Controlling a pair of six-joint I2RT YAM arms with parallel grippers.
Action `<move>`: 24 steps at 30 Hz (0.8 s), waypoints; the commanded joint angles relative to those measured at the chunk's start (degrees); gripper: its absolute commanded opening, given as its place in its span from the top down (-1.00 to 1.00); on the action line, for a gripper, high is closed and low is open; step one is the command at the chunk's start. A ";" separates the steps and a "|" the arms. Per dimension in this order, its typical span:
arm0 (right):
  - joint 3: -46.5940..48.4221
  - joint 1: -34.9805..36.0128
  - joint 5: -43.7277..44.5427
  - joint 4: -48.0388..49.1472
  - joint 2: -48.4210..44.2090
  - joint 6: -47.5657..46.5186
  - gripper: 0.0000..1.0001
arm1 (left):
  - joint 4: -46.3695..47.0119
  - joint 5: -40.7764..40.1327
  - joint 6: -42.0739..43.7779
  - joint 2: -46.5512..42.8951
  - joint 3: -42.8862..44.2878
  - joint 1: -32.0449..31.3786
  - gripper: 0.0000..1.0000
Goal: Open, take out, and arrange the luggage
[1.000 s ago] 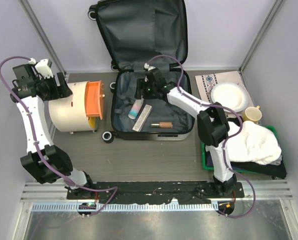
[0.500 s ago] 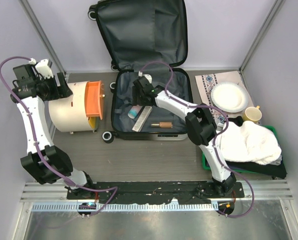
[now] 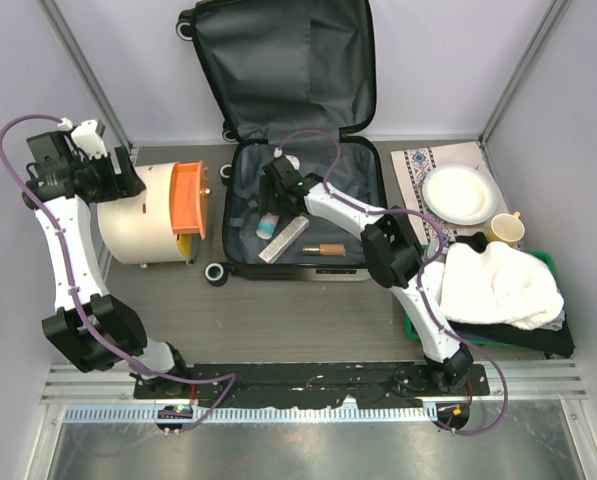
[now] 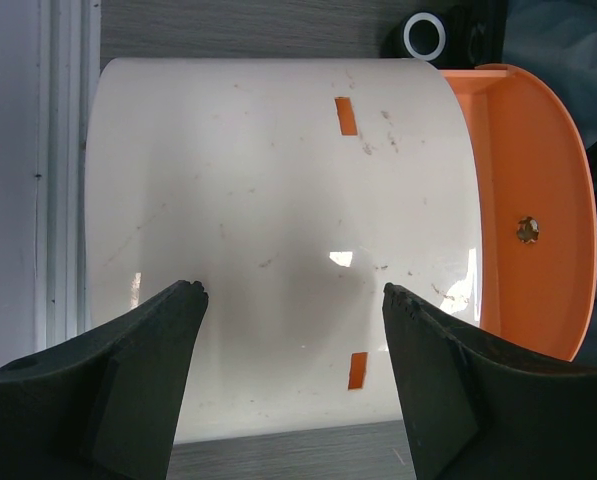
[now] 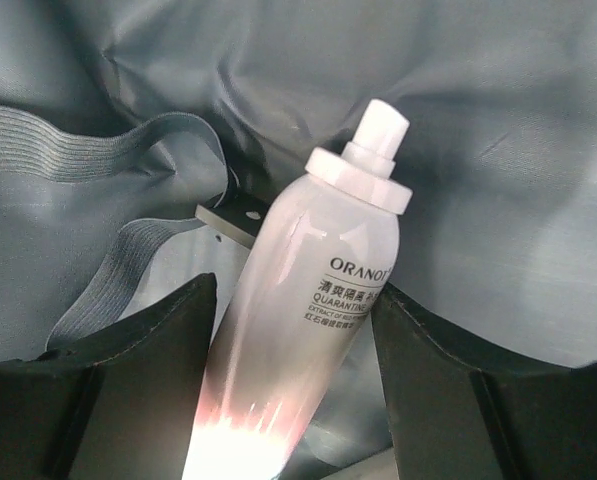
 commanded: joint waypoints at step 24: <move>-2.16 -13.53 -50.69 -30.74 -11.20 -93.56 -0.63 | -4.52 -0.78 0.23 -1.28 -3.41 -0.04 -0.56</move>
